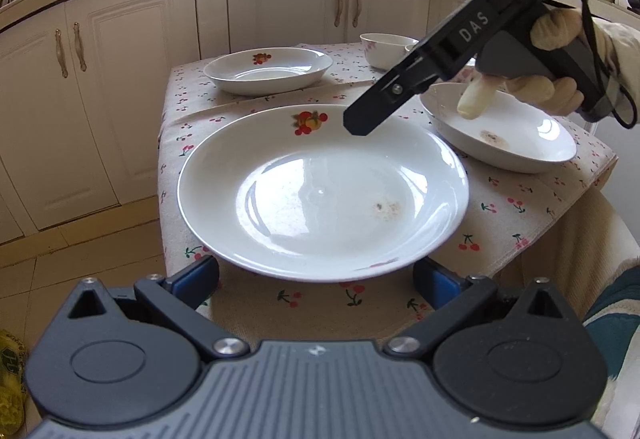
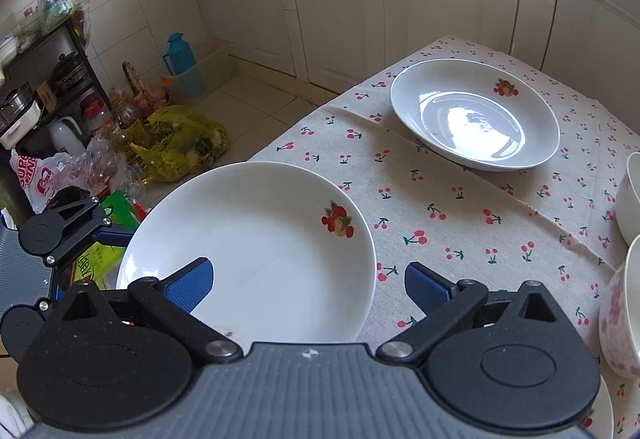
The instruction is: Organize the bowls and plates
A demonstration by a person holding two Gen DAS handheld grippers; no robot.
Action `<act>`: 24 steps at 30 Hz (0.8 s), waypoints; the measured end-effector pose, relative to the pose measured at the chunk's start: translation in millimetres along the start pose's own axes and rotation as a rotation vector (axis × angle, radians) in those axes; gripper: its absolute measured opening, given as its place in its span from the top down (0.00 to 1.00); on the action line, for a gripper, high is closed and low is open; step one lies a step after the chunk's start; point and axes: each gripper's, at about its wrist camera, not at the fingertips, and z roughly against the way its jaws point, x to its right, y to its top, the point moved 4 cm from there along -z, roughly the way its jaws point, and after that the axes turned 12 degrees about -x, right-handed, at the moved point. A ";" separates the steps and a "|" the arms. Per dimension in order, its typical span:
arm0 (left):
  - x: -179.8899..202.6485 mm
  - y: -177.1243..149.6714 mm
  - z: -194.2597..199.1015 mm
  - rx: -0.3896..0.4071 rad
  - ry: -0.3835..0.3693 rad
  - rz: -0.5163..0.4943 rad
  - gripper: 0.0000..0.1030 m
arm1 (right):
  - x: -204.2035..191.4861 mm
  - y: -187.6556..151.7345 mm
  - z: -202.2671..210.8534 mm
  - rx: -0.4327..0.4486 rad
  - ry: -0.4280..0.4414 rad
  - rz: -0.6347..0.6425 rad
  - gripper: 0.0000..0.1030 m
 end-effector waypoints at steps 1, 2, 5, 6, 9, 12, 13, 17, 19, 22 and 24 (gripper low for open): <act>-0.4 0.2 0.2 -0.001 -0.005 -0.012 0.01 | 1.5 1.8 -2.4 -0.009 0.012 0.002 0.00; -1.0 1.2 -0.4 -0.006 -0.009 -0.025 0.01 | 3.1 3.6 -4.5 -0.016 0.024 0.002 0.00; -3.7 3.9 -2.8 -0.019 -0.021 -0.042 0.01 | 8.4 9.7 -10.8 -0.037 0.057 -0.009 0.04; -4.8 4.0 -3.2 -0.023 -0.029 -0.042 0.01 | 10.0 11.1 -12.7 -0.044 0.067 -0.012 0.06; -7.6 5.1 -5.2 -0.033 -0.044 -0.042 0.01 | 13.6 14.3 -20.5 -0.069 0.083 -0.018 0.13; -9.3 7.3 -6.0 -0.032 -0.047 -0.057 0.01 | 16.9 15.9 -27.3 -0.092 0.104 -0.029 0.21; -9.6 7.8 -6.2 -0.036 -0.050 -0.061 0.01 | 17.8 16.6 -29.4 -0.099 0.114 -0.031 0.22; -9.9 8.9 -6.1 -0.041 -0.056 -0.079 0.01 | 19.8 19.3 -32.8 -0.105 0.130 -0.034 0.28; -10.0 9.6 -6.3 -0.048 -0.057 -0.086 0.01 | 21.4 20.1 -33.3 -0.106 0.142 -0.037 0.28; -10.5 10.7 -6.6 -0.057 -0.061 -0.091 0.01 | 23.8 20.3 -32.8 -0.105 0.165 -0.046 0.28; -10.5 11.5 -6.4 -0.065 -0.060 -0.094 0.01 | 24.9 20.4 -32.6 -0.102 0.175 -0.053 0.28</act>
